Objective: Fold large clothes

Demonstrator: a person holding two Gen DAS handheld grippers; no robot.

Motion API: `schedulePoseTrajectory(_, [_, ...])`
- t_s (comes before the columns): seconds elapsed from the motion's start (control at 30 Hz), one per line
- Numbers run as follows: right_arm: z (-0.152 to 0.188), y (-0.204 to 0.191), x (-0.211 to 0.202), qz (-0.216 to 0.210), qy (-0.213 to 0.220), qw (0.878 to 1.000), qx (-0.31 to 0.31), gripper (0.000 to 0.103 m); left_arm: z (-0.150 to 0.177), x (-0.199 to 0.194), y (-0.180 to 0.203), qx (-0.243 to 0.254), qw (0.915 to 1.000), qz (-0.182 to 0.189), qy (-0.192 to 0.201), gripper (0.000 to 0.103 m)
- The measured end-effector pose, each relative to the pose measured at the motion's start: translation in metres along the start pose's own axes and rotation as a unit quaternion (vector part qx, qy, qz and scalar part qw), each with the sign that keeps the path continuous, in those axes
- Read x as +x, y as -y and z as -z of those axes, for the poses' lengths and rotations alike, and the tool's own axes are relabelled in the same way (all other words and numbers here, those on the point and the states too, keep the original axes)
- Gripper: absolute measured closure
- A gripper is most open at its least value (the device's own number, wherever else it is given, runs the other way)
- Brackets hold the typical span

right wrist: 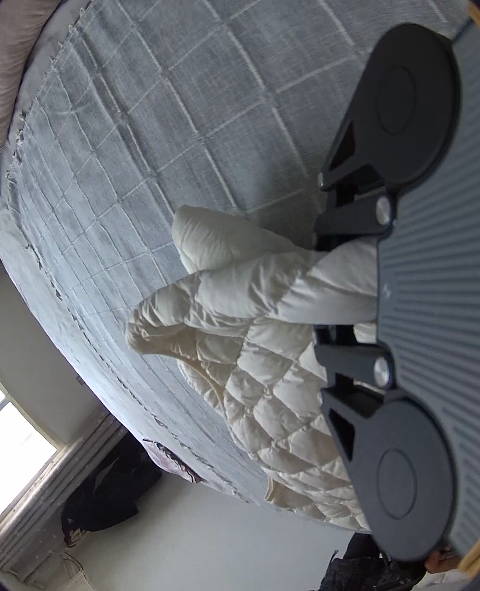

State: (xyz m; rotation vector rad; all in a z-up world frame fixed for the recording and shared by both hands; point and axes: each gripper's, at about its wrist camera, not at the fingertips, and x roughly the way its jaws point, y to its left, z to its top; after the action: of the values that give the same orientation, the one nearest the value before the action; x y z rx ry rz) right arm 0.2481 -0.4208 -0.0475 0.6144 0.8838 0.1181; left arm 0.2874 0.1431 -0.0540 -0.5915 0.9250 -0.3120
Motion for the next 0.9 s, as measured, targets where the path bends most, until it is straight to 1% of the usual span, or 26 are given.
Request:
schedulePoseTrajectory(0.07, [0.017,-0.004,-0.014,0.001,-0.011,1.0,-0.007,0.085,0.013,-0.019,-0.001,0.018,0.9997,-0.01,-0.01,0.078])
schedulePoseTrajectory(0.17, [0.045,-0.012,-0.03,0.009,-0.028,0.999,-0.036,0.084,0.034,-0.041,-0.011,0.035,0.999,-0.013,-0.022,0.077])
schedulePoseTrajectory(0.2, [0.053,-0.015,-0.033,0.015,-0.033,0.998,-0.047,0.081,0.04,-0.045,-0.014,0.042,0.9987,-0.013,-0.027,0.074])
schedulePoseTrajectory(0.23, [0.06,-0.017,-0.035,0.022,-0.036,0.997,-0.058,0.076,0.047,-0.048,-0.019,0.052,0.998,-0.018,-0.032,0.073])
schedulePoseTrajectory(0.27, [0.066,-0.021,-0.037,0.033,-0.037,0.996,-0.07,0.074,0.053,-0.05,-0.022,0.06,0.9973,-0.024,-0.034,0.068])
schedulePoseTrajectory(0.33, [0.073,-0.027,-0.04,0.057,-0.033,0.994,-0.091,0.058,0.064,-0.056,-0.023,0.077,0.9952,-0.056,-0.023,0.053])
schedulePoseTrajectory(0.37, [0.075,-0.032,-0.043,0.068,-0.028,0.992,-0.1,0.055,0.068,-0.061,-0.021,0.089,0.9931,-0.076,-0.008,0.037])
schedulePoseTrajectory(0.4, [0.076,-0.035,-0.046,0.076,-0.022,0.991,-0.107,0.045,0.074,-0.067,-0.019,0.099,0.9912,-0.088,0.008,0.022])
schedulePoseTrajectory(0.43, [0.078,-0.04,-0.053,0.086,-0.008,0.989,-0.119,0.039,0.079,-0.073,-0.019,0.105,0.99,-0.09,0.025,0.016])
schedulePoseTrajectory(0.47, [0.081,-0.043,-0.061,0.094,0.008,0.987,-0.133,0.038,0.086,-0.08,-0.021,0.104,0.99,-0.088,0.038,0.012])
schedulePoseTrajectory(0.53, [0.082,-0.052,-0.074,0.106,0.036,0.981,-0.159,0.038,0.097,-0.09,-0.027,0.083,0.9923,-0.079,0.047,0.011])
schedulePoseTrajectory(0.6, [0.084,-0.06,-0.086,0.109,0.06,0.978,-0.17,0.038,0.108,-0.094,-0.033,0.053,0.9952,-0.069,0.046,0.011])
schedulePoseTrajectory(0.7, [0.088,-0.079,-0.095,0.085,0.089,0.974,-0.19,0.038,0.12,-0.094,-0.036,0.018,0.9979,-0.043,0.045,0.011])
schedulePoseTrajectory(0.73, [0.091,-0.087,-0.093,0.077,0.091,0.973,-0.199,0.038,0.123,-0.09,-0.035,0.008,0.9984,-0.033,0.045,0.011])
schedulePoseTrajectory(0.77, [0.093,-0.099,-0.088,0.068,0.09,0.97,-0.215,0.038,0.127,-0.089,-0.035,0.0,0.9983,-0.032,0.048,0.007])
schedulePoseTrajectory(0.83, [0.099,-0.119,-0.073,0.054,0.085,0.965,-0.241,0.041,0.128,-0.08,-0.037,-0.01,0.998,-0.034,0.053,0.006])
schedulePoseTrajectory(0.87, [0.102,-0.131,-0.063,0.043,0.081,0.963,-0.253,0.042,0.127,-0.077,-0.039,-0.015,0.9978,-0.034,0.055,0.007])
schedulePoseTrajectory(0.9, [0.104,-0.14,-0.053,0.032,0.079,0.962,-0.26,0.047,0.126,-0.074,-0.041,-0.02,0.9977,-0.031,0.057,0.007])
